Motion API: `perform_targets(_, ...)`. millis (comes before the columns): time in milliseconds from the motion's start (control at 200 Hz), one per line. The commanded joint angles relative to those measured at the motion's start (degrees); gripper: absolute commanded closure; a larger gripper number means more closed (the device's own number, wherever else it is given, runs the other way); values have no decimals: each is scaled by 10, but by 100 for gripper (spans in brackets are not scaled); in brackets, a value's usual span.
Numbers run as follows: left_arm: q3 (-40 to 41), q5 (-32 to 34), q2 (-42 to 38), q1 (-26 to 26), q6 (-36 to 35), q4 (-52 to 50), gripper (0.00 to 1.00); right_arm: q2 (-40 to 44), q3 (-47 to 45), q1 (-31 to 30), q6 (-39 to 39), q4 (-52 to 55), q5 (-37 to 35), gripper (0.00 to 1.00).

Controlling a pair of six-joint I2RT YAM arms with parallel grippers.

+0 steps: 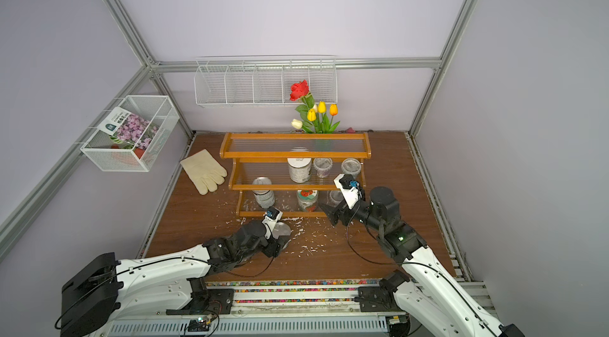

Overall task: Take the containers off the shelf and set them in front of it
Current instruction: Place the container at the center of the board.

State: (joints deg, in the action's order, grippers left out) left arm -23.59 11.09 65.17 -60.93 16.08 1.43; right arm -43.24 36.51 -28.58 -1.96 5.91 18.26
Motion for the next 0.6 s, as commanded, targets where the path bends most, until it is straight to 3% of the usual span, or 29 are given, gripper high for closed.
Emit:
perform_targets(0, -9, 19, 27, -2, 18, 36, 30, 8, 2, 3, -4, -8, 5, 2)
perform_targets(270, -25, 46, 56, -1, 32, 17, 16, 6, 7, 3, -16, 0, 4, 2)
perform_targets(595, -39, 36, 19, 2, 13, -9, 3, 2, 14, 3, -14, 2, 7, 2)
